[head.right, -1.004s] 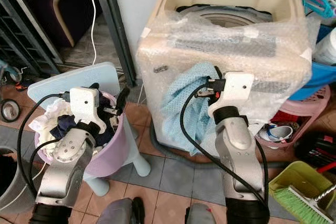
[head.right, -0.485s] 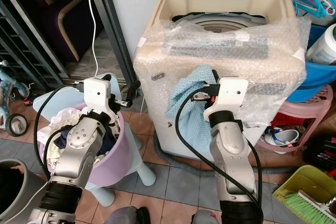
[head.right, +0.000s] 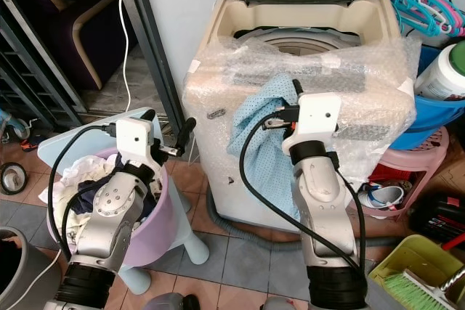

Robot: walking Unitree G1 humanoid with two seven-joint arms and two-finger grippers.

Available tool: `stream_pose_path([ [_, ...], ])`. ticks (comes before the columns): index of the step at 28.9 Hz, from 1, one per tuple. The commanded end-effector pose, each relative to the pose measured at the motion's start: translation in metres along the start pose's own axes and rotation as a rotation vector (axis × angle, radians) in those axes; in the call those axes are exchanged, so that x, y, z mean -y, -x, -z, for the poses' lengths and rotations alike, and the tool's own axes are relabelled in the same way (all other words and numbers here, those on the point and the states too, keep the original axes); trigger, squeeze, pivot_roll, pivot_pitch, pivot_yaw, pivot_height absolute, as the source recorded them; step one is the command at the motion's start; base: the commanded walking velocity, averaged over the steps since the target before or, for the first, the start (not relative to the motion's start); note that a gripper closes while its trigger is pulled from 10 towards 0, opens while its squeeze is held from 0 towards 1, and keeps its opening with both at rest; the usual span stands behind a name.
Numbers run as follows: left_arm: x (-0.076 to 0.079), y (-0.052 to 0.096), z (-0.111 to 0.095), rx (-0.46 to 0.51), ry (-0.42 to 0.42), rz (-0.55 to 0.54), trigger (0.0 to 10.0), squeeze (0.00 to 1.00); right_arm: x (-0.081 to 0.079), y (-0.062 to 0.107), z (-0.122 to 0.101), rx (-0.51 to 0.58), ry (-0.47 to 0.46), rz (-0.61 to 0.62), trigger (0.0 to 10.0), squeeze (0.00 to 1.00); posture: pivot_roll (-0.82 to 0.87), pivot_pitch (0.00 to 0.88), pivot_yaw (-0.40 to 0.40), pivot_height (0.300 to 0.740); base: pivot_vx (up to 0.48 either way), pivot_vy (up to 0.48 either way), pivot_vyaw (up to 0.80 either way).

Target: Clothes washing

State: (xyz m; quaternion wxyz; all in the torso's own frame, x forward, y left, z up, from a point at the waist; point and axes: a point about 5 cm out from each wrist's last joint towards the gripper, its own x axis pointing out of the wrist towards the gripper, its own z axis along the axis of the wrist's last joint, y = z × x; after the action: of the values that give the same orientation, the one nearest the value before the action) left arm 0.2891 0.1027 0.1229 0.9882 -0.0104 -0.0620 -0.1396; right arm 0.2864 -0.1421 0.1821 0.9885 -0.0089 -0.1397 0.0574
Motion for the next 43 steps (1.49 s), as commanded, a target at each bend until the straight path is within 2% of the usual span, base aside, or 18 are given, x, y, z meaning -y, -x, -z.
stream_pose_path([
  [1,-0.003,0.001,0.000,0.010,-0.005,-0.030,10.0,0.00,-0.003,-0.003,0.005,-0.033,-0.013,-0.023,10.0,0.00,-0.06,0.000,-0.052,0.740,0.000,0.000,0.00],
  [4,-0.002,-0.001,0.001,0.020,-0.001,-0.056,10.0,0.00,-0.010,-0.007,0.009,-0.064,0.010,-0.083,10.0,0.00,-0.05,0.000,-0.106,0.740,0.000,0.000,0.00],
  [8,-0.001,-0.002,0.003,0.017,0.021,-0.080,10.0,0.00,-0.013,-0.009,0.011,-0.073,0.011,-0.108,10.0,0.00,-0.07,0.000,-0.108,0.740,0.000,0.000,0.00],
  [11,-0.005,0.000,0.004,0.006,0.026,-0.078,10.0,0.00,-0.015,-0.006,0.014,-0.071,0.009,-0.099,10.0,0.00,-0.08,0.000,-0.034,0.740,0.000,0.000,0.00],
  [13,-0.006,0.001,0.005,0.001,0.025,-0.076,10.0,0.00,-0.015,-0.005,0.015,-0.070,0.008,-0.095,10.0,0.00,-0.08,0.000,-0.034,0.740,0.000,0.000,0.00],
  [15,-0.010,0.002,0.007,-0.009,0.027,-0.082,10.0,0.00,-0.015,-0.003,0.015,-0.059,-0.002,-0.068,10.0,0.00,-0.10,0.000,0.020,0.740,0.000,0.000,0.00],
  [17,-0.013,0.003,0.010,-0.022,0.026,-0.082,10.0,0.00,-0.012,-0.001,0.017,-0.056,-0.009,-0.038,10.0,0.00,-0.11,0.000,0.041,0.740,0.000,0.000,0.00],
  [22,-0.011,0.003,0.013,-0.037,0.026,-0.058,10.0,0.00,-0.005,0.005,0.027,-0.095,-0.031,0.017,10.0,0.00,-0.12,0.000,0.043,0.740,0.000,0.000,-0.16],
  [34,-0.009,-0.001,0.008,-0.020,0.026,-0.059,10.0,0.00,0.002,0.006,0.024,-0.086,0.004,0.032,10.0,0.00,-0.11,0.002,0.038,0.740,0.000,0.000,-0.73],
  [36,-0.010,-0.001,0.005,-0.008,0.017,-0.068,10.0,0.00,0.003,0.004,0.021,-0.078,0.014,0.033,10.0,0.00,-0.10,0.030,0.033,0.740,0.000,0.000,0.00],
  [38,-0.013,0.003,0.003,-0.006,0.000,-0.089,10.0,0.00,0.003,0.003,0.018,-0.071,0.025,0.030,10.0,0.00,-0.08,0.060,0.032,0.740,0.000,0.000,0.00],
  [43,-0.019,0.012,0.009,-0.030,-0.011,-0.119,10.0,0.00,0.001,0.005,0.019,-0.081,0.025,0.020,10.0,0.00,-0.08,0.065,0.025,0.740,0.000,0.000,0.00],
])
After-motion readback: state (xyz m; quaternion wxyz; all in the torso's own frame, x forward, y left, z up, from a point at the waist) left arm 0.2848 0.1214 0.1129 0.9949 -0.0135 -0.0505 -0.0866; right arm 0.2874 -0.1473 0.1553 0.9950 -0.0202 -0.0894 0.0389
